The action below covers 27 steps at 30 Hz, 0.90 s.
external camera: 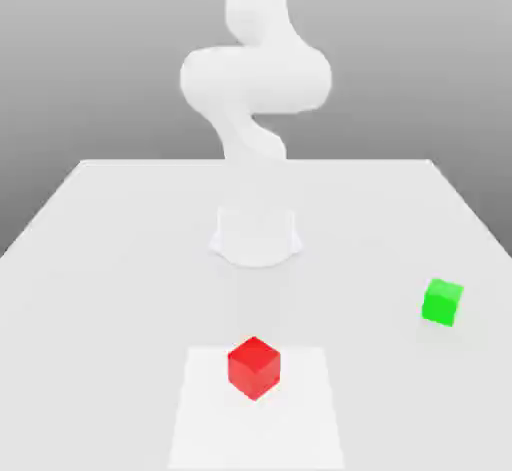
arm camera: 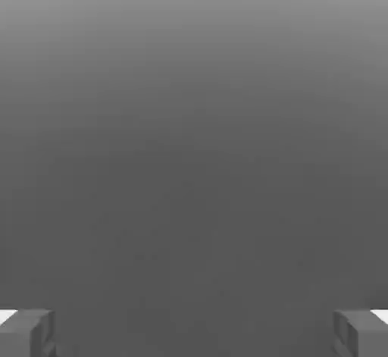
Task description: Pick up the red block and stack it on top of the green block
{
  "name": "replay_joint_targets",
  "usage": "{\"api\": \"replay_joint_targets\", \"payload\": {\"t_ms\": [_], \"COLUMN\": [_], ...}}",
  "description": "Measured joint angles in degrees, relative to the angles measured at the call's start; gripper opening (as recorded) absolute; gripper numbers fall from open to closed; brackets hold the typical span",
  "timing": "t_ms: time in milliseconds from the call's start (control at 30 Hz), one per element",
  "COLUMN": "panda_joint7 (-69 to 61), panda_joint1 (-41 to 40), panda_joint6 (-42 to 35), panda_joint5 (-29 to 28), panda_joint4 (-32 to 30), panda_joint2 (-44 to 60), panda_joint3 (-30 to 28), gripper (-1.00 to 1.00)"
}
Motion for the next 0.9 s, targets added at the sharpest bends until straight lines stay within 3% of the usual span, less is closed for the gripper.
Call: {"api": "replay_joint_targets", "payload": {"t_ms": [400,600,733,900], "panda_joint7": [27.2,36.7,38.8,42.1], "panda_joint1": [-10.3,-11.0,-11.1,-9.8], "panda_joint6": [15.4,24.7,28.4,33.1], "panda_joint5": [-4.9,0.5,0.1,-4.1], "panda_joint4": [-16.6,-25.8,-26.1,-25.3], "panda_joint2": [25.1,38.5,43.1,48.6], "panda_joint3": [9.5,10.2,10.1,7.7], "gripper": [0.0,0.0,0.0,0.0]}}
